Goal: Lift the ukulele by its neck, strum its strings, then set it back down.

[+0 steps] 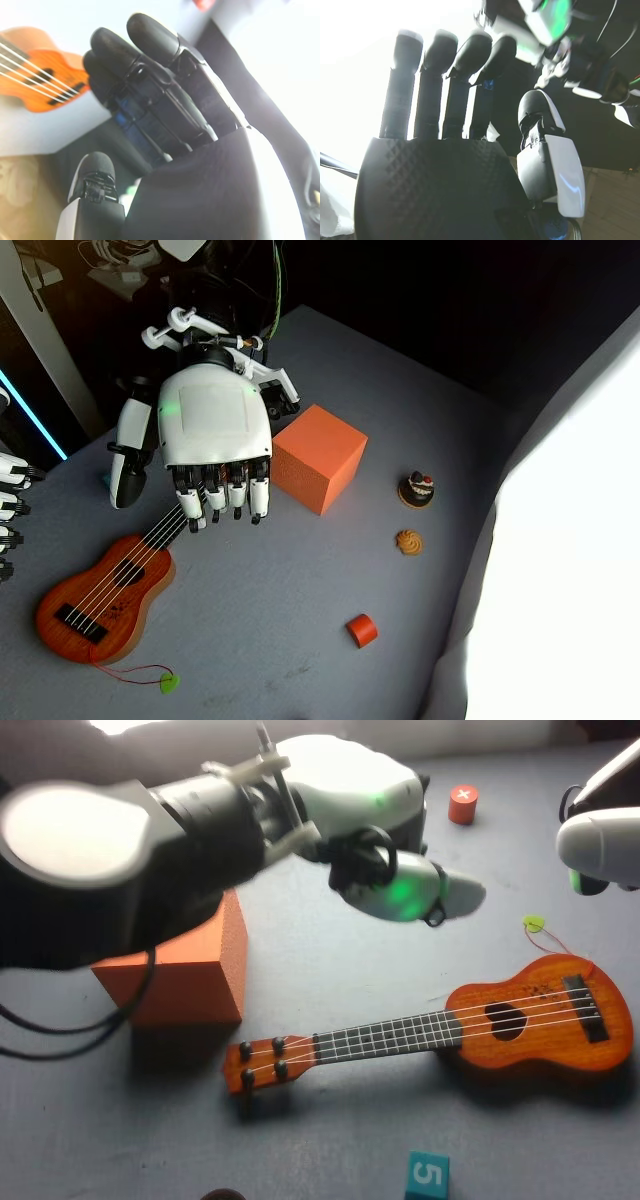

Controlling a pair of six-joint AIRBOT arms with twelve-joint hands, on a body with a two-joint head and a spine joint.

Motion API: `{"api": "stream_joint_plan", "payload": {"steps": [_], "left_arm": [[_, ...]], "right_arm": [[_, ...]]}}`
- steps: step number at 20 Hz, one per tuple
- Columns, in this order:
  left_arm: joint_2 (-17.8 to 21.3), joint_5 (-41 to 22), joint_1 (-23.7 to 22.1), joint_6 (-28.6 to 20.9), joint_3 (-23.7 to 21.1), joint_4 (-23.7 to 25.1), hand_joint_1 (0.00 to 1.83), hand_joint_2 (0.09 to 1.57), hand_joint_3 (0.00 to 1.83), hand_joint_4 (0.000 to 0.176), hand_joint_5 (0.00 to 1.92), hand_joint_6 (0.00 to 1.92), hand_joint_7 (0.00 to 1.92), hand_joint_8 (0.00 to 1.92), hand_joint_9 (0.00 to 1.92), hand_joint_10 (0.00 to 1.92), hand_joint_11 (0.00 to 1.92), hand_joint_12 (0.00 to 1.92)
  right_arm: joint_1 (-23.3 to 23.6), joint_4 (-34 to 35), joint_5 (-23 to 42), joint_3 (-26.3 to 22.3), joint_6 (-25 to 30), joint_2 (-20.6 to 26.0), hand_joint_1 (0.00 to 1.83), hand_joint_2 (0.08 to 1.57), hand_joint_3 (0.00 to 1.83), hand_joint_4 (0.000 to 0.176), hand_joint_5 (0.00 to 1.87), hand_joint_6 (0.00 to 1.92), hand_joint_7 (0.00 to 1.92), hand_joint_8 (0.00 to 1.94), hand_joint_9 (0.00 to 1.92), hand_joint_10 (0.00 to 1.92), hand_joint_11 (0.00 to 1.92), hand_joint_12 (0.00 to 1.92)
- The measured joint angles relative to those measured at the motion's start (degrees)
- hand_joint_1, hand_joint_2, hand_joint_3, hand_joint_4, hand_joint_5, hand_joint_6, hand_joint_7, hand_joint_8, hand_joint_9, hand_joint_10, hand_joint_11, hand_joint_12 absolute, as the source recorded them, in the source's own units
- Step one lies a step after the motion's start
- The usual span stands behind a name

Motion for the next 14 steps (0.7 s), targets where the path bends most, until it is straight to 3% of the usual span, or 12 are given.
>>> {"api": "stream_joint_plan", "payload": {"steps": [4, 6, 8, 9, 10, 11, 14], "left_arm": [[1.38, -6.38, -3.45, 1.66, 0.11, 0.66, 0.03, 1.29, 0.00, 0.000, 1.26, 0.24, 1.31, 0.64, 1.15, 1.18, 0.88, 1.67], [1.92, -8.22, -5.11, 1.68, 0.13, 0.83, 0.02, 1.30, 0.00, 0.000, 1.11, 0.55, 1.19, 0.91, 1.09, 1.32, 0.83, 1.78], [2.10, -9.38, -5.97, 1.66, 0.50, 0.90, 0.00, 1.30, 0.00, 0.000, 1.05, 0.60, 1.15, 0.90, 1.04, 1.39, 0.77, 1.84], [2.32, -9.97, -6.27, 1.57, 0.48, 1.03, 0.04, 1.29, 0.00, 0.000, 1.08, 0.57, 1.16, 1.03, 1.08, 1.51, 0.84, 1.90], [2.43, -10.62, -6.80, 1.29, 0.61, 1.03, 0.03, 1.30, 0.00, 0.000, 1.07, 0.56, 1.14, 1.04, 1.06, 1.52, 0.81, 1.90], [2.43, -10.86, -7.13, 1.09, 0.79, 1.07, 0.01, 1.29, 0.00, 0.000, 1.07, 0.65, 1.14, 1.10, 1.07, 1.55, 0.85, 1.92], [2.51, -11.67, -7.72, 0.50, 1.31, 1.20, 0.00, 1.31, 0.00, 0.000, 1.01, 0.80, 1.14, 1.01, 1.09, 1.43, 0.87, 1.84]], "right_arm": [[0.00, 0.00, 0.20, 0.00, -0.02, 0.00, 0.04, 1.33, 0.00, 0.000, 0.93, 1.06, 1.10, 1.14, 1.00, 1.54, 0.79, 1.92], [0.00, 0.02, 0.20, 0.00, -0.02, 0.00, 0.06, 1.33, 0.00, 0.000, 0.92, 1.04, 1.10, 1.11, 1.01, 1.49, 0.74, 1.92], [0.00, 0.00, 0.20, 0.00, -0.02, 0.00, 0.06, 1.34, 0.00, 0.000, 0.85, 1.17, 1.06, 1.19, 0.98, 1.55, 0.69, 1.92], [0.00, 0.00, 0.22, 0.00, -0.02, 0.00, 0.04, 1.35, 0.00, 0.000, 0.81, 1.24, 1.01, 1.27, 0.92, 1.63, 0.67, 1.92], [0.00, 0.00, 0.22, 0.00, -0.02, 0.00, 0.02, 1.35, 0.00, 0.000, 0.78, 1.27, 0.98, 1.30, 0.90, 1.66, 0.67, 1.92], [0.00, 0.02, 0.20, 0.00, -0.02, 0.00, 0.02, 1.36, 0.01, 0.000, 0.74, 1.27, 0.95, 1.29, 0.87, 1.66, 0.63, 1.92], [0.00, 0.02, 0.22, 0.00, -0.02, 0.00, 0.02, 1.36, 0.00, 0.000, 0.72, 1.33, 0.92, 1.39, 0.87, 1.72, 0.67, 1.92]]}}
